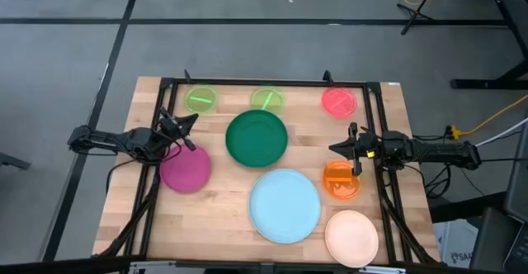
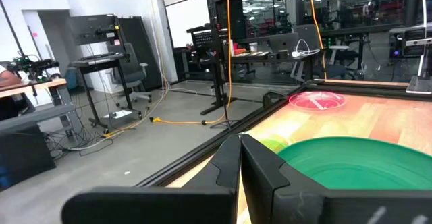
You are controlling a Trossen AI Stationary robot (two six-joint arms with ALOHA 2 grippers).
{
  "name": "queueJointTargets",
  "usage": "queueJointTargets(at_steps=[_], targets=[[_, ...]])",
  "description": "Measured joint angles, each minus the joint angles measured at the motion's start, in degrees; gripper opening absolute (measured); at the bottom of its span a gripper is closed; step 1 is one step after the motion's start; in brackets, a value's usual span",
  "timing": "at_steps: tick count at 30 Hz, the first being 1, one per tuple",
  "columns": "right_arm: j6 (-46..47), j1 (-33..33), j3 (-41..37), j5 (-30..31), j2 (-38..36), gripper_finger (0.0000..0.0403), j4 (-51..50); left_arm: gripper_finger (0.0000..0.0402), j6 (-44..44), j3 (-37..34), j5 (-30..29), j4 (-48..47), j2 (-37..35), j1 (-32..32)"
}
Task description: Stack plastic plates
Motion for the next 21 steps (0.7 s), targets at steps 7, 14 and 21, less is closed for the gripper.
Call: queueJointTargets(at_steps=[7,14,21], targets=[[-0.02,0.01,0.01,0.01,0.0,0.0005,0.0,0.0006,-0.01,0.02,0.01,0.0,-0.02,0.01],[-0.3,0.0,-0.01,0.08,-0.02,0.0005,0.02,0.0006,-0.01,0.02,0.0,0.0,0.0,0.02],[-0.66,0.0,-0.03,1.54,-0.02,0.0005,0.55,0.0006,0.0,0.02,0.0,-0.08,-0.02,0.02]])
